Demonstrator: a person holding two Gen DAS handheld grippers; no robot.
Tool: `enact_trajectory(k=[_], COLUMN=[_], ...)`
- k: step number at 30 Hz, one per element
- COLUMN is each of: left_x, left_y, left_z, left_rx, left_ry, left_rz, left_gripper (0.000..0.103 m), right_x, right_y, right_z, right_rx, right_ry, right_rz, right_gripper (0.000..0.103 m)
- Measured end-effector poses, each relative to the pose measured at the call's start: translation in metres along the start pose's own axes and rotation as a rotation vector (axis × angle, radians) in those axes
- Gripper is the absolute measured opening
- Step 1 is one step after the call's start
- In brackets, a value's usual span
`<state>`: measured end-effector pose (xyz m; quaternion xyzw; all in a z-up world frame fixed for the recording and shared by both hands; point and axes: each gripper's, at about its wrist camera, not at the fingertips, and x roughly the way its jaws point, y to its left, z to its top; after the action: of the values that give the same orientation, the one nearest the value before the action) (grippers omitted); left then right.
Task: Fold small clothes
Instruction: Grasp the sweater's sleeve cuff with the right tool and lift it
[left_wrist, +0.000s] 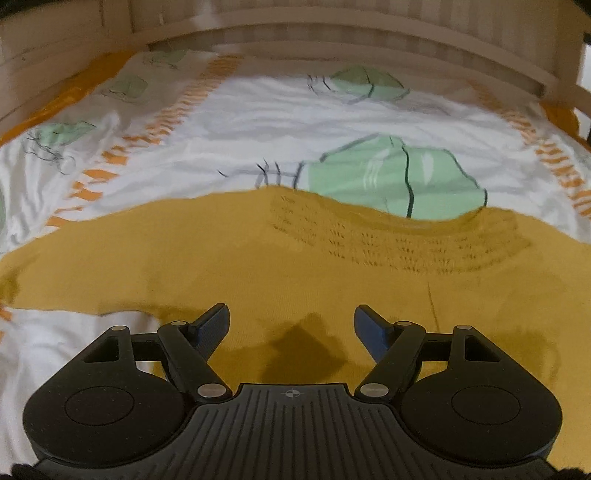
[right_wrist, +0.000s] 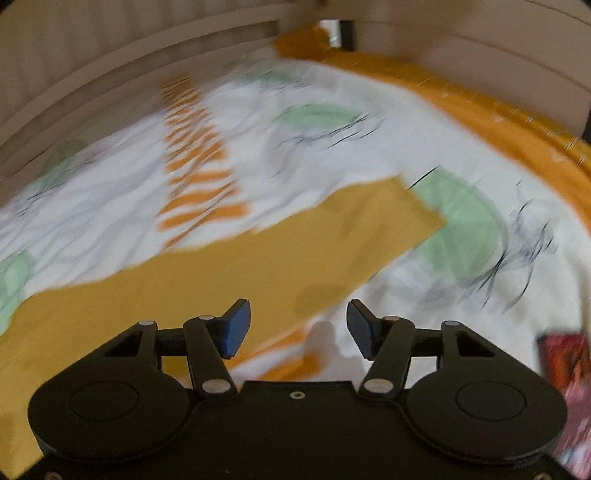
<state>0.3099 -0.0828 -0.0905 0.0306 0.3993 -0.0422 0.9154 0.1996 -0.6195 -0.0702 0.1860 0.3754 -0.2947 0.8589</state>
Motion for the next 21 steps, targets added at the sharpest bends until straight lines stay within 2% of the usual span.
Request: enact_trajectory(k=[4, 7, 10, 13, 18, 19, 20, 21], left_x=[0.023, 0.024, 0.023, 0.023, 0.026, 0.028, 0.029, 0.03], left_y=[-0.007, -0.013, -0.012, -0.009, -0.011, -0.011, -0.009, -0.007], left_z=[-0.012, -0.024, -0.028, -0.03, -0.025, -0.023, -0.021, -0.02], left_rx=[0.019, 0.075, 0.079, 0.064, 0.07, 0.068, 0.066, 0.063], left_ry=[0.052, -0.008, -0.022, -0.026, -0.003, 0.006, 0.014, 0.02], left_rz=[-0.007, 0.013, 0.017, 0.013, 0.001, -0.007, -0.018, -0.028], left_gripper=[0.074, 0.074, 0.077, 0.081, 0.081, 0.081, 0.081, 0.081], right_x=[0.023, 0.04, 0.057, 0.072, 0.075, 0.075, 0.074, 0.073], right_y=[-0.036, -0.055, -0.068, -0.072, -0.076, -0.076, -0.076, -0.077], right_z=[0.022, 0.032, 0.036, 0.033, 0.026, 0.026, 0.026, 0.026], right_rx=[0.127, 0.186, 0.216, 0.259, 0.343, 0.354, 0.361, 0.363], right_ry=[-0.012, -0.008, 0.006, 0.034, -0.009, -0.013, -0.022, -0.035], right_rz=[-0.013, -0.028, -0.045, -0.023, 0.027, 0.04, 0.051, 0.069], right_gripper=[0.056, 0.056, 0.056, 0.057, 0.056, 0.049, 0.026, 0.015])
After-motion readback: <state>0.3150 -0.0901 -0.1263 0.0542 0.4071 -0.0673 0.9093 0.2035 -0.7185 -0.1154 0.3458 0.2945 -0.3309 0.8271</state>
